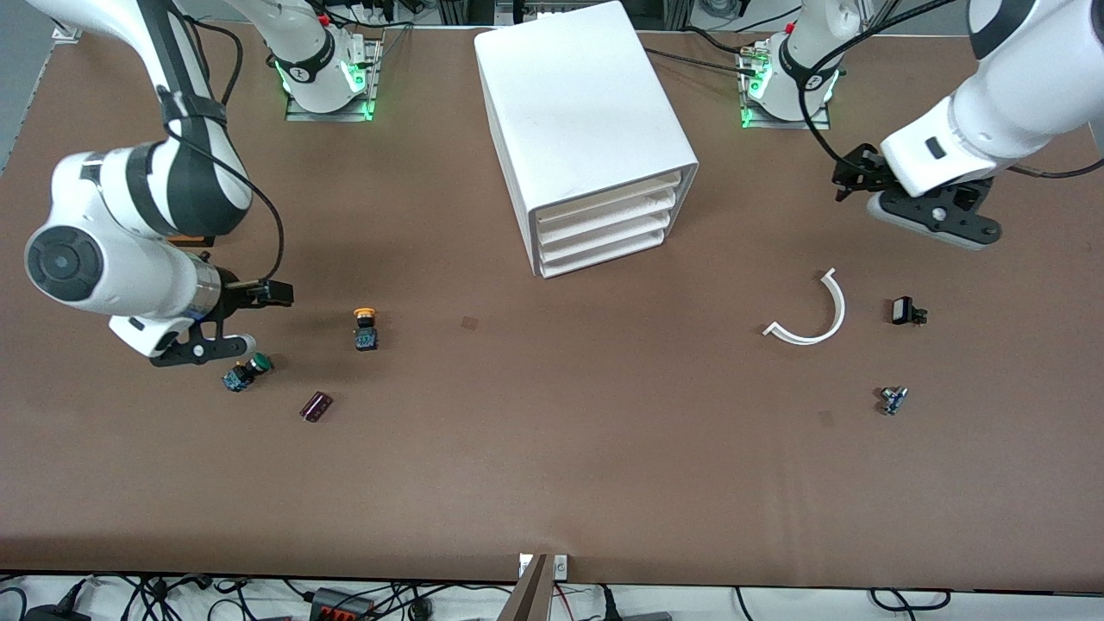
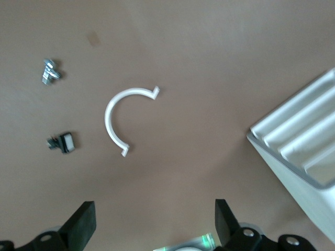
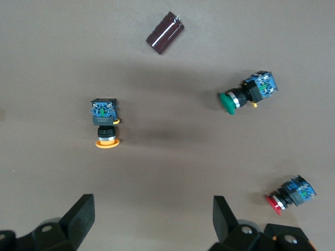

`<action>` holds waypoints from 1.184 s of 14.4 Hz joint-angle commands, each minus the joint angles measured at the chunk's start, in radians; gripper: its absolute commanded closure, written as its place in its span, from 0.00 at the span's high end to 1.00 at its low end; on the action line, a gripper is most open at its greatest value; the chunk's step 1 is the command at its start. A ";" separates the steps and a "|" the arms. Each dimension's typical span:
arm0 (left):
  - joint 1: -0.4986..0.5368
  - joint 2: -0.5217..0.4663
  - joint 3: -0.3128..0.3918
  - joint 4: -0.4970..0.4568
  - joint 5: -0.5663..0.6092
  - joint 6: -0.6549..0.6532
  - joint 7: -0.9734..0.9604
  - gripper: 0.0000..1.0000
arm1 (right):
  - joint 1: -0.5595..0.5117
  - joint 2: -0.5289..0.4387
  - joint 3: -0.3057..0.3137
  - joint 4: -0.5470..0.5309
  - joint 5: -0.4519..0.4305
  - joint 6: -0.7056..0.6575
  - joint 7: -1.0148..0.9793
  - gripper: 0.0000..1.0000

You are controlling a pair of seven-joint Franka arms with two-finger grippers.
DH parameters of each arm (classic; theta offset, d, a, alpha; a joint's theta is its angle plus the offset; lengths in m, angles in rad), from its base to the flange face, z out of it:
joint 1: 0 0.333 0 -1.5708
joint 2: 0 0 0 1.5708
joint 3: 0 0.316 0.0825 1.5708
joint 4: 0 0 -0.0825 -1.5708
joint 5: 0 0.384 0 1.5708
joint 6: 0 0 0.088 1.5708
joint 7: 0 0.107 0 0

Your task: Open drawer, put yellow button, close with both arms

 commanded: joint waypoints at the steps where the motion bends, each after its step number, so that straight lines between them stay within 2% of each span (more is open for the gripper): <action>1: -0.018 0.051 -0.006 0.039 -0.049 -0.133 0.017 1.00 | 0.005 0.067 0.001 0.007 0.000 0.042 0.003 1.00; 3: -0.014 0.086 -0.006 0.039 -0.159 -0.219 0.020 1.00 | 0.027 0.109 0.000 0.007 0.000 0.083 0.003 1.00; 5: -0.002 0.121 -0.006 0.035 -0.283 -0.237 0.023 1.00 | 0.066 0.140 0.000 0.007 0.000 0.109 0.003 1.00; 8: 0.000 0.213 -0.005 0.020 -0.455 -0.221 0.023 1.00 | 0.086 0.193 0.000 0.009 0.002 0.163 0.005 1.00; 10: -0.002 0.261 -0.005 0.017 -0.576 -0.164 0.052 1.00 | 0.103 0.221 0.001 0.009 0.003 0.171 0.005 1.00; 14: 0.020 0.400 -0.005 0.008 -0.810 -0.106 0.327 1.00 | 0.124 0.264 0.001 0.011 0.006 0.183 0.022 1.00; 17: 0.037 0.416 -0.005 -0.081 -1.004 -0.096 0.452 1.00 | 0.130 0.289 0.001 0.009 0.006 0.218 0.029 1.00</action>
